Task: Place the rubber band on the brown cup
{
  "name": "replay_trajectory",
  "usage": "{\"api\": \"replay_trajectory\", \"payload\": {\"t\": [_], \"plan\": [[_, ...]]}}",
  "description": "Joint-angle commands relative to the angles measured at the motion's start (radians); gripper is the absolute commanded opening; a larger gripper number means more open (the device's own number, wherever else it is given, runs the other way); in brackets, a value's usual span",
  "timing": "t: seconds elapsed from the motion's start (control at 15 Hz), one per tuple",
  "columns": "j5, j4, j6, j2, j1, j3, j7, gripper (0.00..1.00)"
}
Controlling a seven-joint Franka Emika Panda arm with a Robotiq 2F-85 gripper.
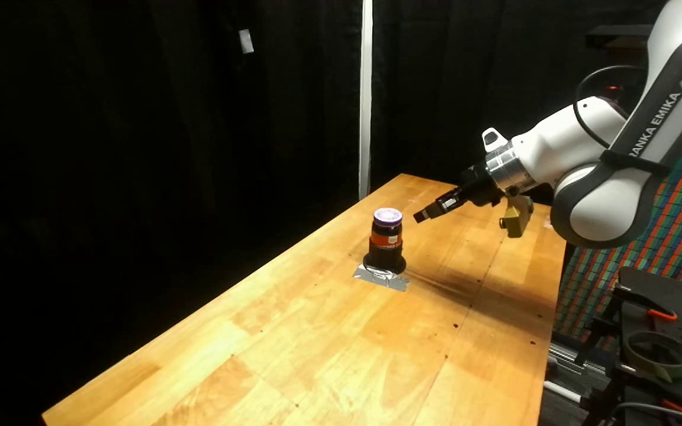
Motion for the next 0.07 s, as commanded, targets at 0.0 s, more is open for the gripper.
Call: {"api": "replay_trajectory", "payload": {"t": [0.0], "plan": [[0.005,-0.001,-0.045,-0.005,-0.019,0.020,-0.005,0.24]]}}
